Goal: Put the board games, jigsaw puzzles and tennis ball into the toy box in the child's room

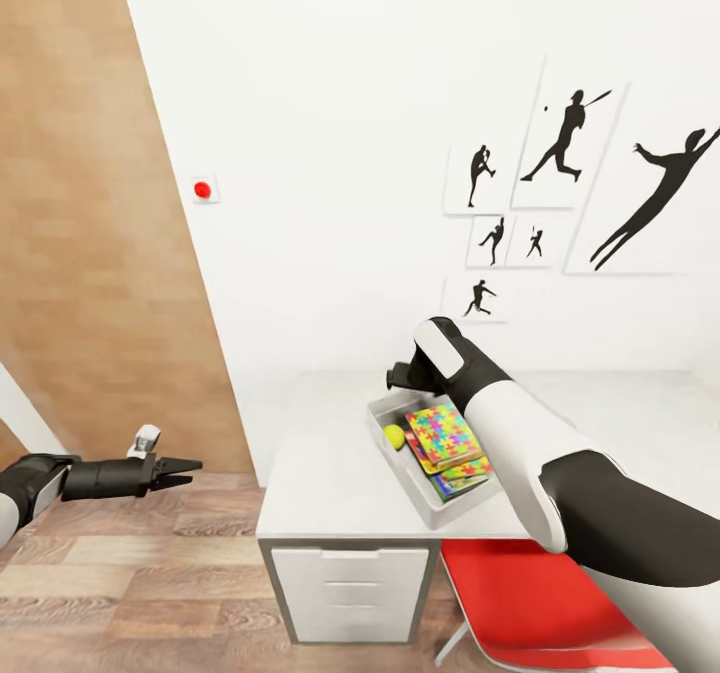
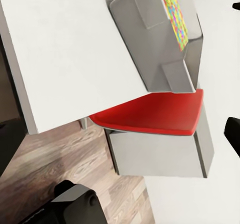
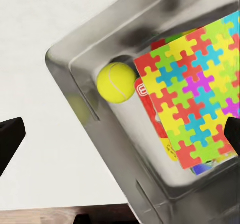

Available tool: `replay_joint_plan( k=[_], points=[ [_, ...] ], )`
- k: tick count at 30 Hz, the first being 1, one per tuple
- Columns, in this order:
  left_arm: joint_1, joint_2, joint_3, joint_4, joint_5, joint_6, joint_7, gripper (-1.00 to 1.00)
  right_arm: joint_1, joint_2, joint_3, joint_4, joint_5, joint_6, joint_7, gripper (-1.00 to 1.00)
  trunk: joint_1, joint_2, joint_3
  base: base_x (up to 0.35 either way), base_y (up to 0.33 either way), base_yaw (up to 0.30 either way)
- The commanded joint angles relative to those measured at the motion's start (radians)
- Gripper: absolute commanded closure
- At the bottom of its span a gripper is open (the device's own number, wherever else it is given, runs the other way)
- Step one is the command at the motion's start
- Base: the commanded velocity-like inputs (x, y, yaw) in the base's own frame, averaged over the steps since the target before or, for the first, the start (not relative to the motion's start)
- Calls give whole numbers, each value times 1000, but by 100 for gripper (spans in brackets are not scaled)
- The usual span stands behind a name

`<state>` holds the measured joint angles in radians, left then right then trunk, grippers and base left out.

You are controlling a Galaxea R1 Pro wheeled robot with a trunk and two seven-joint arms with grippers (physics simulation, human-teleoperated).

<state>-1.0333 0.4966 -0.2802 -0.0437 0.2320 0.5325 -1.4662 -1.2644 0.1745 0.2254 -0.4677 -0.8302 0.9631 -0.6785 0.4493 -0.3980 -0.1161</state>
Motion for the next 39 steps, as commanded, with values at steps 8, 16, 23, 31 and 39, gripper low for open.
replay_joint_plan(
  k=[8,16,23,31,39],
  points=[
    [-2,4,-8,-1,7,18,-10,-100,-1,0,6,-110,-9,-8,-10,-100,1,-2,11,0,0,-67],
    [-2,5,-7,-2,7,44,-10,-100,-1,0,6,-122,-10,-8,-10,-100,1,-2,23,0,0,-28],
    [-2,5,-8,-5,7,56,-10,-100,-1,0,6,-123,-12,-6,-8,-100,1,-2,25,0,0,-3],
    [-2,6,-8,-5,7,59,-10,-100,-1,0,6,-124,-12,-6,-7,-100,1,-2,26,-149,0,0],
    [-2,9,-8,-5,7,58,-10,-100,0,0,6,-124,-12,-9,-7,-100,1,-2,25,-50,0,-30]
  ],
)
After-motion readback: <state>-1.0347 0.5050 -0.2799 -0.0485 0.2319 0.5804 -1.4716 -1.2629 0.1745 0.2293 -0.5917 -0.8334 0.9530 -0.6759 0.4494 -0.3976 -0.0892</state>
